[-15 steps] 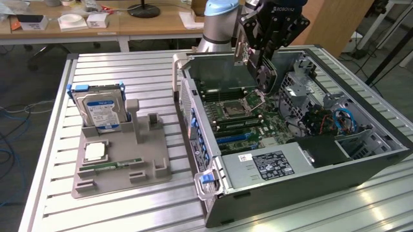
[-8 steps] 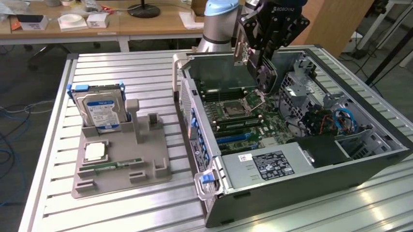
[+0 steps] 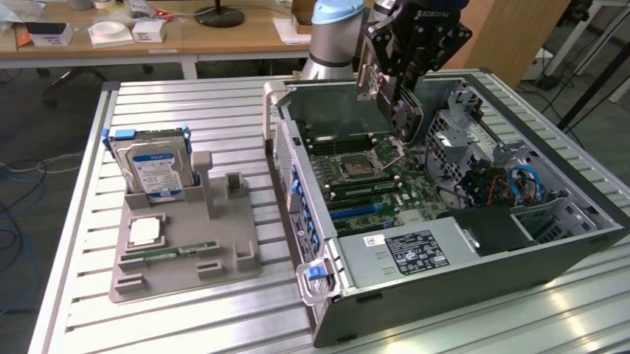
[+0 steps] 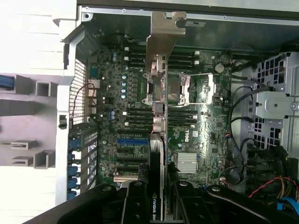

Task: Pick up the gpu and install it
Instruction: 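Insert the gpu into the slot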

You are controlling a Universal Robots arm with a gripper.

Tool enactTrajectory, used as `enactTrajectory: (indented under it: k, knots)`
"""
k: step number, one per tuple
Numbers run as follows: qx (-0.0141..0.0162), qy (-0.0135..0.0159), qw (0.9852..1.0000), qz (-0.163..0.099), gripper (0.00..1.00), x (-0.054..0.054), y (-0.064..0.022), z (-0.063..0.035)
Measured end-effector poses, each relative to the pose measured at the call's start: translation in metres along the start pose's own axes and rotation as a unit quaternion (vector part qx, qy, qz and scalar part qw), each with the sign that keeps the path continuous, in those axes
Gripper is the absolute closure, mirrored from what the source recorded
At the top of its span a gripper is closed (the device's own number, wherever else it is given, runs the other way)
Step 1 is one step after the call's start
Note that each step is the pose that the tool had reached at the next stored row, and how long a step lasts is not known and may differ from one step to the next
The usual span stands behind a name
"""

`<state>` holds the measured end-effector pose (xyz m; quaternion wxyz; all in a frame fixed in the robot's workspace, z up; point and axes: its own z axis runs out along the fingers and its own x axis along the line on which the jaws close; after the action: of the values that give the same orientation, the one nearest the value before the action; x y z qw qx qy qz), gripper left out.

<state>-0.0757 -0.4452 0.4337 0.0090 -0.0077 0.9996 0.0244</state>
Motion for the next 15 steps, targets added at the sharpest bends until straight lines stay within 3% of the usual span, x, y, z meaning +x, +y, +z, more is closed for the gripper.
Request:
enactTrajectory:
  k: [15]
  knots:
    - [-0.0002, 0.0005, 1.0, -0.009, 0.74, 0.0, 0.0, 0.0]
